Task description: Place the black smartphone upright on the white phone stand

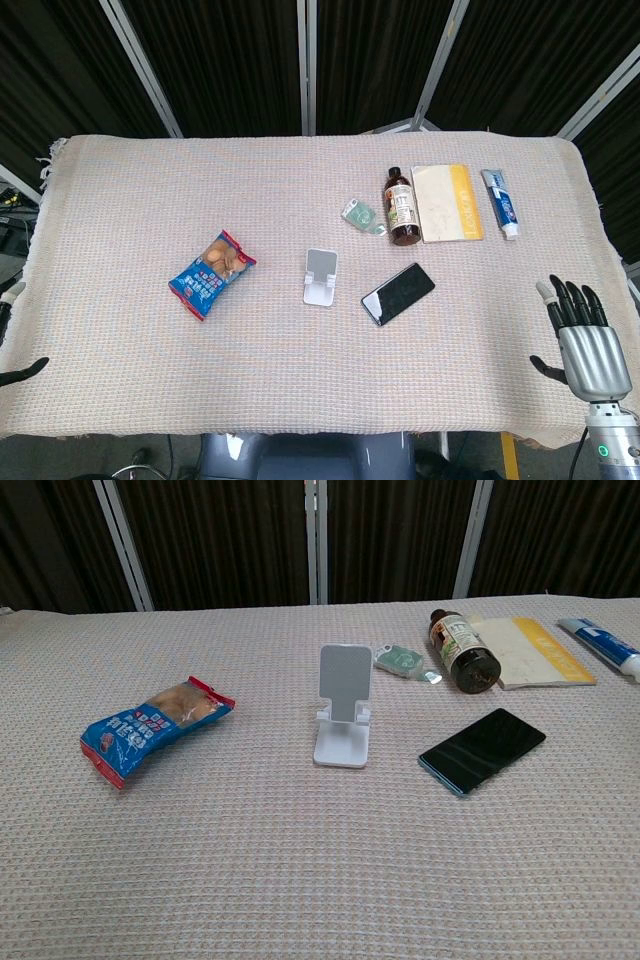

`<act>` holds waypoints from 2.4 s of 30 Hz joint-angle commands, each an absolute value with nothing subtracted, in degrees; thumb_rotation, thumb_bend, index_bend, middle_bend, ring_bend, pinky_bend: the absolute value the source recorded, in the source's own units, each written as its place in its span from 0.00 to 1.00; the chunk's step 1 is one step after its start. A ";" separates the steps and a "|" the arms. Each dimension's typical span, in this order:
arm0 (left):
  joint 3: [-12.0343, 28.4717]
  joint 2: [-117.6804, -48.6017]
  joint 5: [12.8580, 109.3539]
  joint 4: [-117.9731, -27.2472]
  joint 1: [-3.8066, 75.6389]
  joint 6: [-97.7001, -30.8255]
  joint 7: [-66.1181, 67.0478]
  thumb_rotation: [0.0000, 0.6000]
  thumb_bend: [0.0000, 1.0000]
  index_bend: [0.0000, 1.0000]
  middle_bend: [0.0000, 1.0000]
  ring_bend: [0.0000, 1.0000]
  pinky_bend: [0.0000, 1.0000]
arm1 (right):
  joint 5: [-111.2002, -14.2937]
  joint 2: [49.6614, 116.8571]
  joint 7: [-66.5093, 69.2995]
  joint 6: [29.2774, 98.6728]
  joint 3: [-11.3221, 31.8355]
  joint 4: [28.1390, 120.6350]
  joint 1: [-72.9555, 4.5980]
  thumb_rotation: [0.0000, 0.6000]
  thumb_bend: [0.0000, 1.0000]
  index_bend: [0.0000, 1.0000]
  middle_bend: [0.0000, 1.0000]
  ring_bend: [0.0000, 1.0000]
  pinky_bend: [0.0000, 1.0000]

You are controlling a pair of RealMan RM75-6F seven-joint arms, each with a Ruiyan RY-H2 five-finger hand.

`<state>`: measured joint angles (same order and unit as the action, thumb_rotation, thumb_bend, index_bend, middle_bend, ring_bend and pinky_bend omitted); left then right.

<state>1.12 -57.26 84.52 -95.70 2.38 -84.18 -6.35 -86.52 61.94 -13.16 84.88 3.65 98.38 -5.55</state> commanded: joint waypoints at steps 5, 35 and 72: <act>1.29 -57.19 83.92 -95.61 2.54 -83.67 -6.76 1.00 0.00 0.00 0.00 0.00 0.00 | -85.91 62.07 -12.74 82.05 3.26 98.15 -6.58 1.00 0.00 0.00 0.00 0.00 0.00; 3.49 -60.02 76.91 -95.25 4.54 -79.66 0.19 1.00 0.00 0.00 0.00 0.00 0.00 | -110.83 83.18 9.89 55.39 -0.08 59.01 -43.19 1.00 0.00 0.11 0.19 0.12 0.17; 3.83 -60.97 74.93 -94.77 5.20 -78.29 1.97 1.00 0.00 0.00 0.00 0.00 0.00 | -111.60 97.20 7.50 70.70 -8.41 28.27 -45.87 1.00 0.06 0.47 0.51 0.41 0.31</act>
